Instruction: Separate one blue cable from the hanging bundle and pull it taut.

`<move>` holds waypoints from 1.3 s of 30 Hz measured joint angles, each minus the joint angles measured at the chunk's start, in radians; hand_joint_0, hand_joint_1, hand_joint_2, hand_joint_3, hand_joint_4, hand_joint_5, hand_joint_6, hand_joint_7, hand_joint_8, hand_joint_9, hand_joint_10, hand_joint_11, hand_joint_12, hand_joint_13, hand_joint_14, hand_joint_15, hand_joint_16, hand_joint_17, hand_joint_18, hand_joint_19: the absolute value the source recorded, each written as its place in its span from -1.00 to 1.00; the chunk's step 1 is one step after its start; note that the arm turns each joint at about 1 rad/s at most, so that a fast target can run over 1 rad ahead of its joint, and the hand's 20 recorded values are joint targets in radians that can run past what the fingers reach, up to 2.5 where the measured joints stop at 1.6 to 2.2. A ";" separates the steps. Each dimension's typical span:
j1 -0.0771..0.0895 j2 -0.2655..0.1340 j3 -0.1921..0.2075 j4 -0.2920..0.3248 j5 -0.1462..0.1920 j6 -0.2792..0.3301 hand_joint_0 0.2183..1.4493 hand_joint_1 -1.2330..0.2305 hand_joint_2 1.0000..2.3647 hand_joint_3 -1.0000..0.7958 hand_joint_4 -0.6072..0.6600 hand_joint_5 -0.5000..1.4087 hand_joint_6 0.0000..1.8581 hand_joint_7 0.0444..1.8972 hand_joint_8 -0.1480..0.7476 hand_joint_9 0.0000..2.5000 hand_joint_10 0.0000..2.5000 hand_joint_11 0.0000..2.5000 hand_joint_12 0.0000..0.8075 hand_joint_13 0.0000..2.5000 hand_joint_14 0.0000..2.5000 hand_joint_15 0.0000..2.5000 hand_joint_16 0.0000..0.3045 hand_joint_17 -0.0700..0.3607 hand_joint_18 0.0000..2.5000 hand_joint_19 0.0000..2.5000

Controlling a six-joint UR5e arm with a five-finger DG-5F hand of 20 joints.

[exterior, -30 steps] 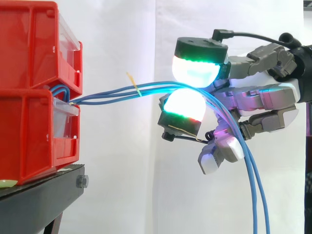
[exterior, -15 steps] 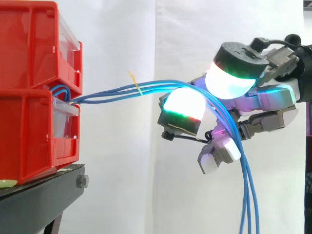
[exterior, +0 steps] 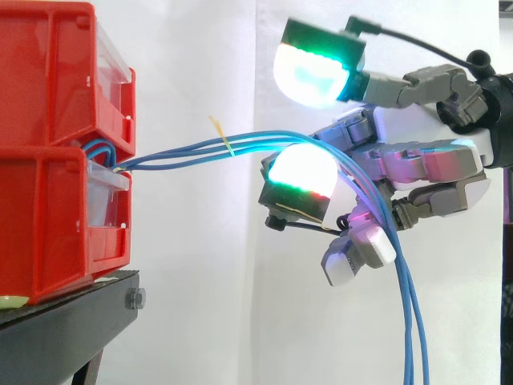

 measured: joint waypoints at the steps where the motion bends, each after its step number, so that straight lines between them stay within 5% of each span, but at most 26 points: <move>1: 0.000 0.000 0.000 0.000 0.000 0.000 -0.30 -0.09 -1.00 -0.44 0.05 -0.33 -0.46 0.37 -0.46 0.51 -0.99 -0.78 -0.46 -0.07 -0.99 -0.68 -0.69 -0.19 -0.56 -0.57; 9: 0.000 0.000 0.000 0.000 0.000 0.000 -0.21 -0.49 -0.98 -0.28 0.06 -0.33 -0.46 0.36 -0.44 0.52 -0.99 -0.76 -0.45 -0.07 -0.99 -0.68 -0.70 -0.20 -0.54 -0.57; 19: 0.000 0.000 0.000 0.000 -0.001 0.000 -0.27 -0.71 -1.00 -0.44 0.02 -0.34 -0.46 0.36 -0.43 0.48 -0.99 -0.76 -0.46 -0.10 -0.99 -0.68 -0.70 -0.19 -0.57 -0.59; 22: 0.000 0.000 0.000 0.000 -0.001 0.000 -0.47 -0.60 -1.00 -0.44 0.06 -0.34 -0.46 0.34 -0.46 0.49 -0.99 -0.78 -0.45 -0.09 -0.99 -0.69 -0.68 -0.17 -0.56 -0.60; 25: 0.000 0.000 0.000 0.000 -0.001 0.000 -0.63 -0.28 -1.00 -0.44 0.06 -0.33 -0.46 0.34 -0.43 0.52 -0.99 -0.81 -0.40 -0.06 -0.99 -0.71 -0.64 -0.10 -0.52 -0.63; 30: 0.000 0.000 0.000 0.000 -0.001 -0.001 -0.60 0.12 -1.00 -0.44 0.07 -0.33 -0.46 0.35 -0.42 0.52 -0.99 -0.82 -0.40 -0.06 -0.99 -0.71 -0.64 -0.10 -0.54 -0.62; 39: 0.000 0.000 0.000 0.000 0.000 -0.001 -0.29 -0.01 -0.99 -0.37 0.12 -0.33 -0.46 0.38 -0.52 0.53 -0.99 -0.79 -0.46 -0.08 -0.99 -0.68 -0.70 -0.19 -0.57 -0.57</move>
